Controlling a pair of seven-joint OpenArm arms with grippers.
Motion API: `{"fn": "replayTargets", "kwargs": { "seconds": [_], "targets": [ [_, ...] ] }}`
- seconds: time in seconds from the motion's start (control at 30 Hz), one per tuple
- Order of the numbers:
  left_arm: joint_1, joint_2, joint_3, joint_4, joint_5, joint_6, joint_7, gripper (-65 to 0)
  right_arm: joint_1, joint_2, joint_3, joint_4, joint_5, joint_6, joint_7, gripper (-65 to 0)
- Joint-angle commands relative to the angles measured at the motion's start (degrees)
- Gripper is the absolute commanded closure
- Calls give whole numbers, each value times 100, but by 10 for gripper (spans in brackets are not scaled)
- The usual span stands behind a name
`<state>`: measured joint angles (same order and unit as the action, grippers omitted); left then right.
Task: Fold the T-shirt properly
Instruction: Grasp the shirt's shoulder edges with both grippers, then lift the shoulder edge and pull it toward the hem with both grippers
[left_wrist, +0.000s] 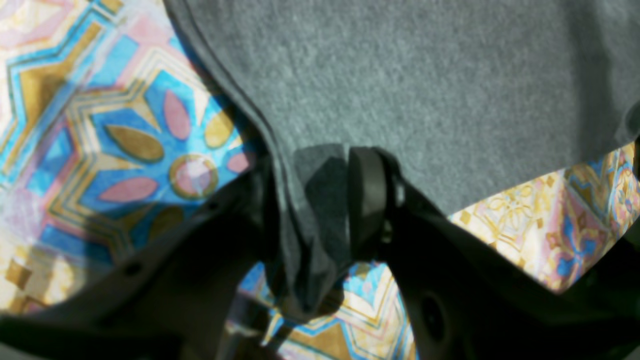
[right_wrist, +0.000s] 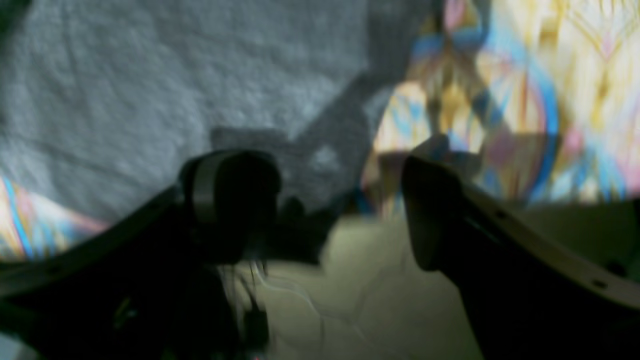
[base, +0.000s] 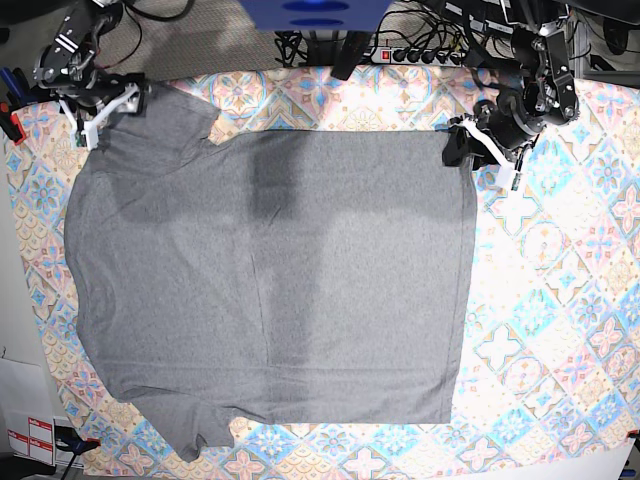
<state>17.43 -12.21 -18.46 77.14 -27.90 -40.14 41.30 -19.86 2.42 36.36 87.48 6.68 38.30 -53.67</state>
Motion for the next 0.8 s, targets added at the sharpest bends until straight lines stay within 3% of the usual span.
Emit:
{"fn": "replayTargets", "kwargs": {
  "seconds": [0.0,0.2,0.37,0.5,0.77],
  "targets": [
    [81,-14,66,-9,236,14,349,-208,-23,-79,-97,-58,207,170,-123,-447],
    [81,-14,250,-9,236,14,340,-200,-6,44,-449,-76,207,170,-132,-322],
    [64,-41,496,-9,245,14,332,-84,-6,62,-475,-111,207,170,-132,-122],
    [55,-261,901,-18,245,14,305,-10,-32,79,-475,-67,198,170,-132,-13],
    [143,-261,901,0,166,14,15,0,-216,176,-388,74,198,170,-79,-4]
  ]
}}
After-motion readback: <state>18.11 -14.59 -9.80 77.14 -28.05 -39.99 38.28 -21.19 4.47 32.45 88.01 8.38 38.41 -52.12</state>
